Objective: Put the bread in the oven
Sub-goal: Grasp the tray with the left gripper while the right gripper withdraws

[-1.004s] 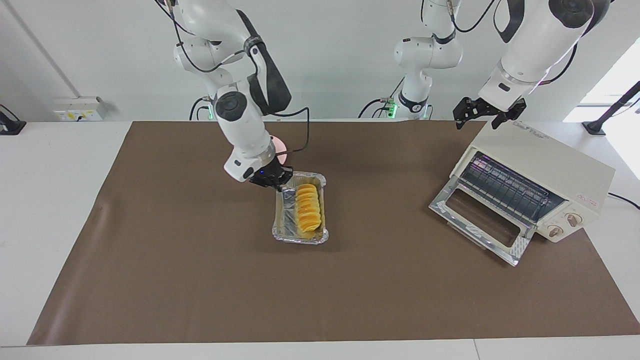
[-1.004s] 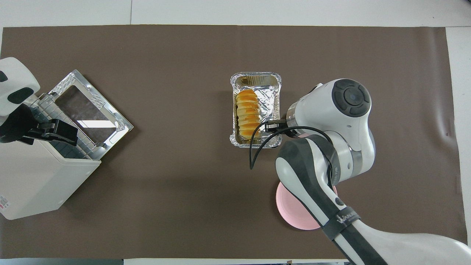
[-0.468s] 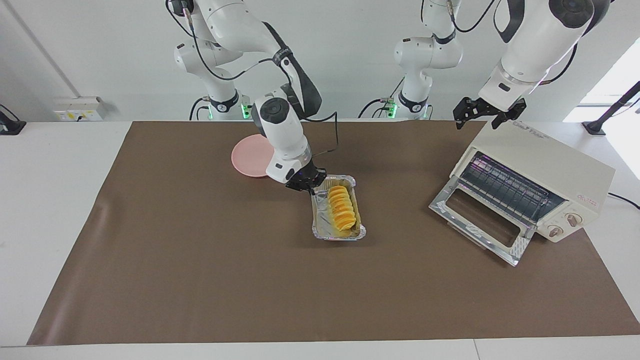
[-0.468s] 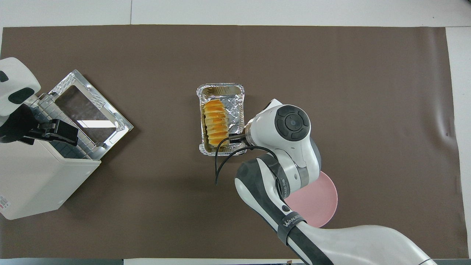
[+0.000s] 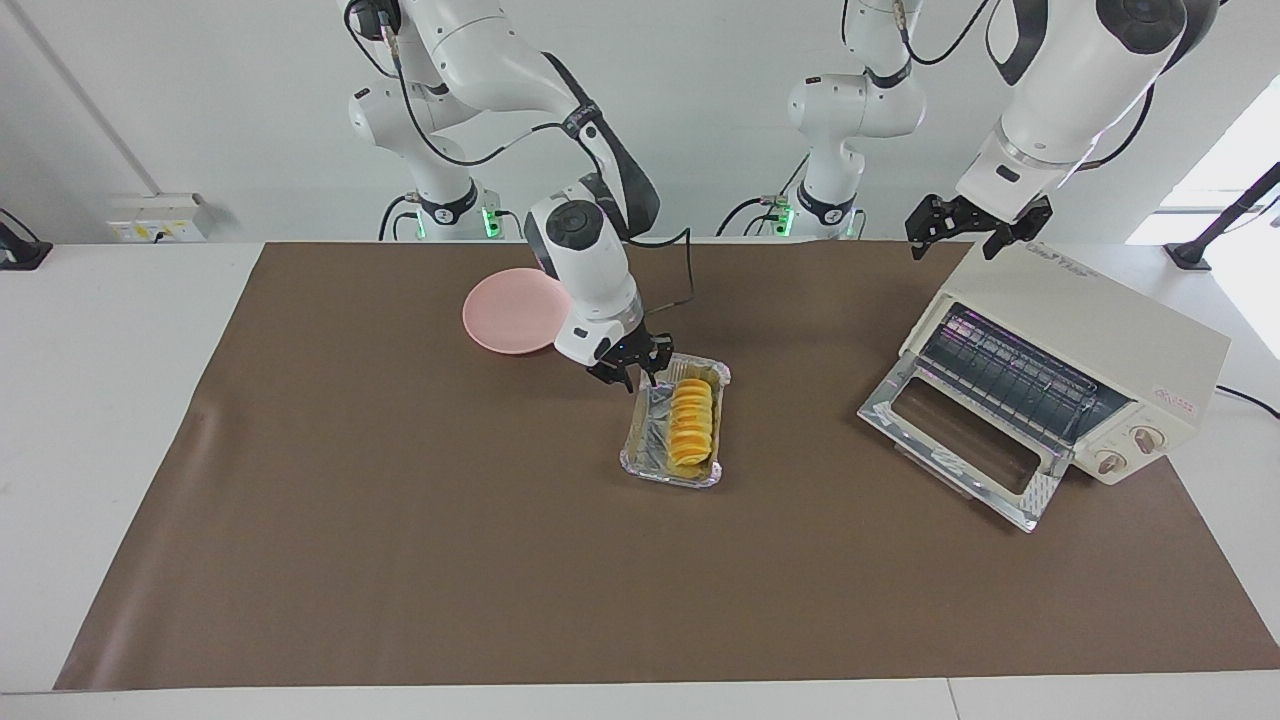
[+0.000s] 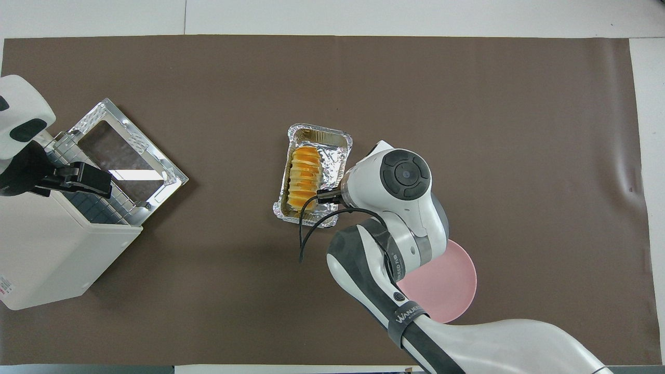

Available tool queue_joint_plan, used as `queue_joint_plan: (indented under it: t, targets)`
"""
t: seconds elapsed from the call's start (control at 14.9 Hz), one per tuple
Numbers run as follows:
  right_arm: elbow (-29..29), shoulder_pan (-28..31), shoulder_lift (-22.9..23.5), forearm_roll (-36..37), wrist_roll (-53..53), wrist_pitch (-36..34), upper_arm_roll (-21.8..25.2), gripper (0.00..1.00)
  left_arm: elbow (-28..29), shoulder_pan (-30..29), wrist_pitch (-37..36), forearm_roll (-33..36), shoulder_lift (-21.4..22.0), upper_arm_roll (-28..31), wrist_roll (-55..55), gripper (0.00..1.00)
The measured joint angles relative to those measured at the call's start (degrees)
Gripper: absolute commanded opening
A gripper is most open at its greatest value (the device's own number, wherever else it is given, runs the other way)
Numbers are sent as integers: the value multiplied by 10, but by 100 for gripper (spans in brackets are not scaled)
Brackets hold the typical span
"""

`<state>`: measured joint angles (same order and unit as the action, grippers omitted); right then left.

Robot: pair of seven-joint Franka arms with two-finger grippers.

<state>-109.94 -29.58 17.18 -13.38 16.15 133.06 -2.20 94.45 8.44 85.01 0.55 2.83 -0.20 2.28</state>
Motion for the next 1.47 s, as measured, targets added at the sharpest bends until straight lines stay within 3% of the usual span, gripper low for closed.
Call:
queue_joint_plan:
  t: [0.13,0.33,0.74,1.0,1.47]
  targets:
    - [22,38,-24,14,-25,-57,4,100,-10,2,11,-6,-6,-4,0,100]
    - [31,118,-79,18,-77,-132,7,100,-68,31,13,-28,-55,-21,27,100]
    - [32,291,-179,41,-181,-279,10,100,-94,199,153,-35,-183,-31,220,100]
    - [29,313,-227,85,-185,-338,9,100,-89,244,236,-35,-240,-30,275,100]
    - [16,313,-229,114,-185,-340,0,100,-75,303,311,-19,-322,-28,304,100]
